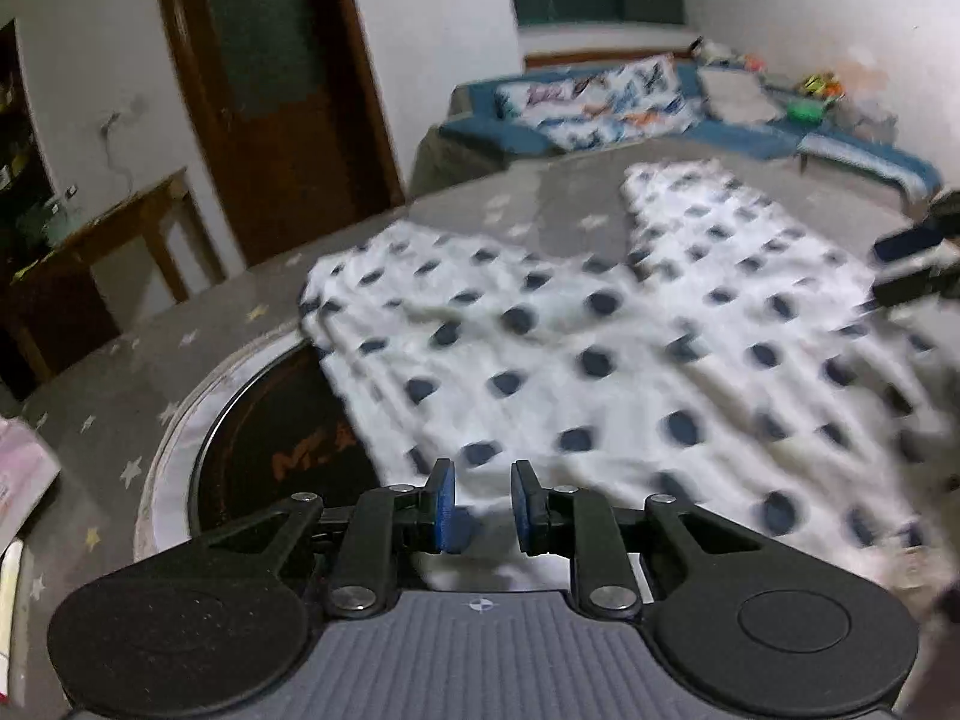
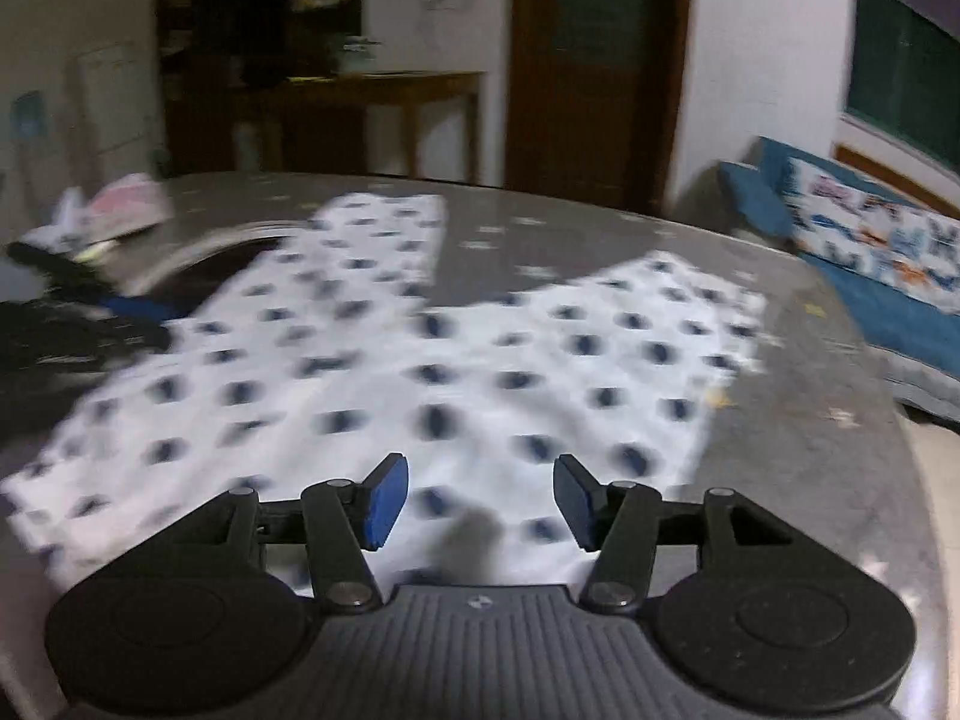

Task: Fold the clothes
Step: 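Lift the pants by the waistband with both grippers and lay them flat, then open both grippers and release the waistband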

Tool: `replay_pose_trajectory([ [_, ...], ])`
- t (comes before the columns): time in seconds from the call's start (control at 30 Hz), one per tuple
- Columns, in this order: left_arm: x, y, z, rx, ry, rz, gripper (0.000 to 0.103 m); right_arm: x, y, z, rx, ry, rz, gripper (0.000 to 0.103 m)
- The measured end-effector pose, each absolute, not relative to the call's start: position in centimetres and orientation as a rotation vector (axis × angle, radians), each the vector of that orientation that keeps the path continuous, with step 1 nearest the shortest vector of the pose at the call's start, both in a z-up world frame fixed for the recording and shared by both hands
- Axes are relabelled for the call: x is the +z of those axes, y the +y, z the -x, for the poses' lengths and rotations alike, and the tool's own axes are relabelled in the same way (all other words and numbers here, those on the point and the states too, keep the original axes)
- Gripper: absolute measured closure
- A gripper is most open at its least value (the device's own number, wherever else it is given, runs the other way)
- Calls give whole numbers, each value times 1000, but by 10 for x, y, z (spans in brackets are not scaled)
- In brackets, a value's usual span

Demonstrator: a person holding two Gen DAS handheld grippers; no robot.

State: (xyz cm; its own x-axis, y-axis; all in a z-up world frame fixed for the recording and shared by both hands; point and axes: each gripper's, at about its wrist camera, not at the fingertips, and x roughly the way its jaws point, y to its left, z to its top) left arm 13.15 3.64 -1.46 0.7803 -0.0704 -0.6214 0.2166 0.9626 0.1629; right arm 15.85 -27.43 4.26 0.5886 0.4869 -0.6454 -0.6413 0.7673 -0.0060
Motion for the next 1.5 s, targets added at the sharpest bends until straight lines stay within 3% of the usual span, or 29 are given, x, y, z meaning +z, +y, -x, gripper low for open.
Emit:
replay_pose_trajectory([
  [0.63,-32,30,-63,-248,668,-344,83,21,-259,-66,805,754,258,43],
  [0.97,-27,36,-44,-253,706,-370,91,22,-264,-58,815,747,239,41],
  [1.5,-18,47,-34,-263,749,-403,91,26,-272,-69,880,780,174,34],
])
